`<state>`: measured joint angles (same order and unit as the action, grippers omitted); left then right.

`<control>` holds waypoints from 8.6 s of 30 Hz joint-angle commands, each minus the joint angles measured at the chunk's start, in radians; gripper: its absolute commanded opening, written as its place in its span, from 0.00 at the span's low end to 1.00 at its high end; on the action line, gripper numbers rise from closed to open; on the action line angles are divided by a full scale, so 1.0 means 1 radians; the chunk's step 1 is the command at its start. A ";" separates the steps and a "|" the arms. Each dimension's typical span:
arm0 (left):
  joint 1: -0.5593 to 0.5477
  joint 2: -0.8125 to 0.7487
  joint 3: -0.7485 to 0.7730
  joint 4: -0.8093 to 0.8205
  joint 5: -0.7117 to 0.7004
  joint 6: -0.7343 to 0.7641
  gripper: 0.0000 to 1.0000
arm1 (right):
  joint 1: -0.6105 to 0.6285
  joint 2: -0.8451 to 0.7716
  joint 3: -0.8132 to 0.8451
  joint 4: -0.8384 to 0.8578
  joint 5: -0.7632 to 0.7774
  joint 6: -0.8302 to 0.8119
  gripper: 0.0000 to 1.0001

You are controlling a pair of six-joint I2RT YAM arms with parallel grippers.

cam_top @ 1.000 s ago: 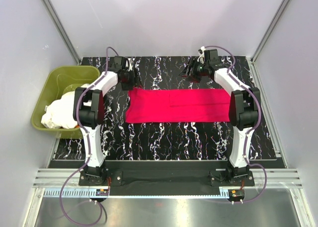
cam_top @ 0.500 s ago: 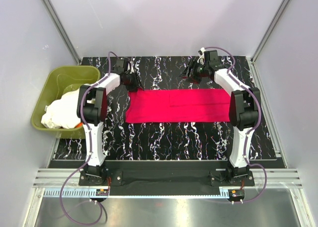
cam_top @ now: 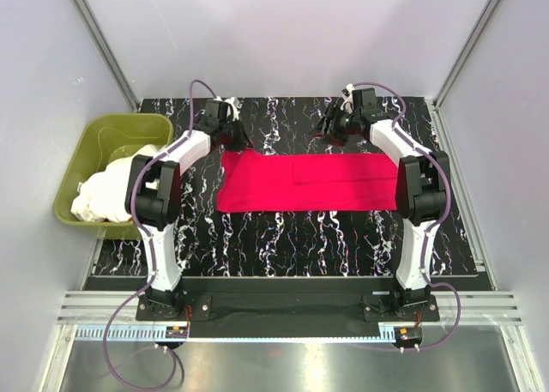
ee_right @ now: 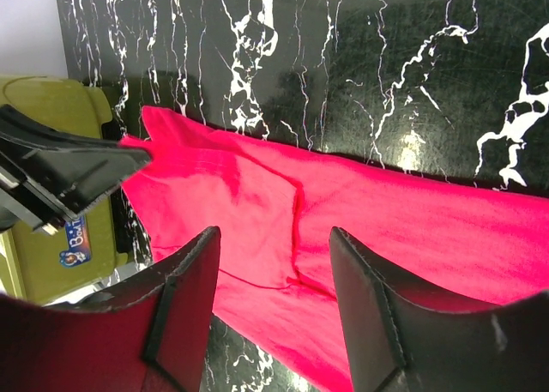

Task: Fold and stack the t-shirts
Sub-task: Fold the tshirt

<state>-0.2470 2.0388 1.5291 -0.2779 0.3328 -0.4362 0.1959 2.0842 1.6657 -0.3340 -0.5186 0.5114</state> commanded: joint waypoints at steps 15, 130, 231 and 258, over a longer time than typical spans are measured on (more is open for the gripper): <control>0.017 -0.034 0.002 0.017 -0.113 0.024 0.21 | 0.091 0.227 0.175 0.067 -0.161 0.084 0.54; 0.032 -0.338 -0.319 0.029 -0.061 -0.061 0.00 | 0.128 0.063 -0.061 -0.017 -0.106 0.036 0.00; -0.143 -0.486 -0.468 0.004 0.111 0.070 0.51 | 0.166 -0.019 -0.018 -0.201 0.014 0.171 0.47; 0.042 -0.500 -0.661 -0.135 0.157 -0.410 0.46 | 0.211 0.146 0.164 -0.370 -0.015 0.208 0.54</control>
<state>-0.1947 1.5398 0.9211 -0.4503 0.4641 -0.7197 0.3946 2.2345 1.8153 -0.6949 -0.5327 0.7303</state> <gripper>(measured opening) 0.459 0.545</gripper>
